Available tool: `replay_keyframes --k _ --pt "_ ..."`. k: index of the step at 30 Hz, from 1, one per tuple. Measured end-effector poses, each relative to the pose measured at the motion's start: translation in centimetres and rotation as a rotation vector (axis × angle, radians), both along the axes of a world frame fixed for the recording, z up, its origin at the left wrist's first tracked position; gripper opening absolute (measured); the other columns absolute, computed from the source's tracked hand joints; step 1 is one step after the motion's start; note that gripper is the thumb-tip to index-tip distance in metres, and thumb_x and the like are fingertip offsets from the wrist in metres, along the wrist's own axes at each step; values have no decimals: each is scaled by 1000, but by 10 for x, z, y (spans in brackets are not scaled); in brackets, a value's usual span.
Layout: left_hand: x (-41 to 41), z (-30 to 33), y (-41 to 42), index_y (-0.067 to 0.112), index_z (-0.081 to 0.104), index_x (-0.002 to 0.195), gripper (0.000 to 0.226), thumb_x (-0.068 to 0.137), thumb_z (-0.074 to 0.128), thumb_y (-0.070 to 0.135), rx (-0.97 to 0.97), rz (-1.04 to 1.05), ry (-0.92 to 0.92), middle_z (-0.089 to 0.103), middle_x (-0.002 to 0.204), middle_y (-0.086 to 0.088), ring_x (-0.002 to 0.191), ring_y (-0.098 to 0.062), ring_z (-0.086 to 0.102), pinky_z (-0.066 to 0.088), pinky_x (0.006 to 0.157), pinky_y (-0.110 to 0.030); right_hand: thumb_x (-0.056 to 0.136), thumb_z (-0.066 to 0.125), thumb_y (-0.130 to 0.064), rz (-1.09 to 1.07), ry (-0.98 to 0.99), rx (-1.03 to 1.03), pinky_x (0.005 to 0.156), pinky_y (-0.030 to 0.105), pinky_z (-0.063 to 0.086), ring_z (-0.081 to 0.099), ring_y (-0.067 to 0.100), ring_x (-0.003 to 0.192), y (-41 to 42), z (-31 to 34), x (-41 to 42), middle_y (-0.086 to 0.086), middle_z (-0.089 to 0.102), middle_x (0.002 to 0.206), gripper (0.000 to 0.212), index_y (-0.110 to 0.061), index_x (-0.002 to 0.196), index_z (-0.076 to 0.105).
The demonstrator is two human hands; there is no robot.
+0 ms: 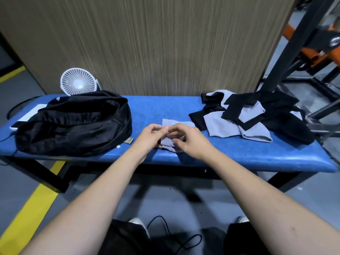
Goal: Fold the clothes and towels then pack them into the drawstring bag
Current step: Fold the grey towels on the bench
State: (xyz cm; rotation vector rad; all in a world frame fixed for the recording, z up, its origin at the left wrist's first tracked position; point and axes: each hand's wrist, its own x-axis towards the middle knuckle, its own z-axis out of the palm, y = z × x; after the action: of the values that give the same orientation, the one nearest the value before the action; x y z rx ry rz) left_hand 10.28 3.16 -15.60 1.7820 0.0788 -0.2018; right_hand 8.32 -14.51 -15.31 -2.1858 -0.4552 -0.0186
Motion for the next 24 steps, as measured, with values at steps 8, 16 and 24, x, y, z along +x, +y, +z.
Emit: replay_keyframes --k 8,16,24 --pt "0 1 -1 35 50 126 54 88 60 -1 185 -27 -146 58 83 -4 68 -16 52 42 68 -30 89 62 -10 -251 -160 -198 82 30 47 58 13 92 -37 0 0 -5 61 99 23 -21 108 67" --pt "-4 -7 16 35 64 118 33 94 52 16 754 -84 -365 45 100 5 103 -20 47 42 93 -34 93 58 -43 -169 -118 -579 100 35 32 42 21 118 -40 -12 2 -4 50 125 43 -34 135 55" --pt "-7 -2 38 41 65 122 31 97 50 30 1065 8 -439 49 131 8 120 -23 41 34 99 -33 97 52 -43 -80 -66 -579 112 35 21 28 17 143 -15 -10 7 -6 36 155 52 -31 147 44"
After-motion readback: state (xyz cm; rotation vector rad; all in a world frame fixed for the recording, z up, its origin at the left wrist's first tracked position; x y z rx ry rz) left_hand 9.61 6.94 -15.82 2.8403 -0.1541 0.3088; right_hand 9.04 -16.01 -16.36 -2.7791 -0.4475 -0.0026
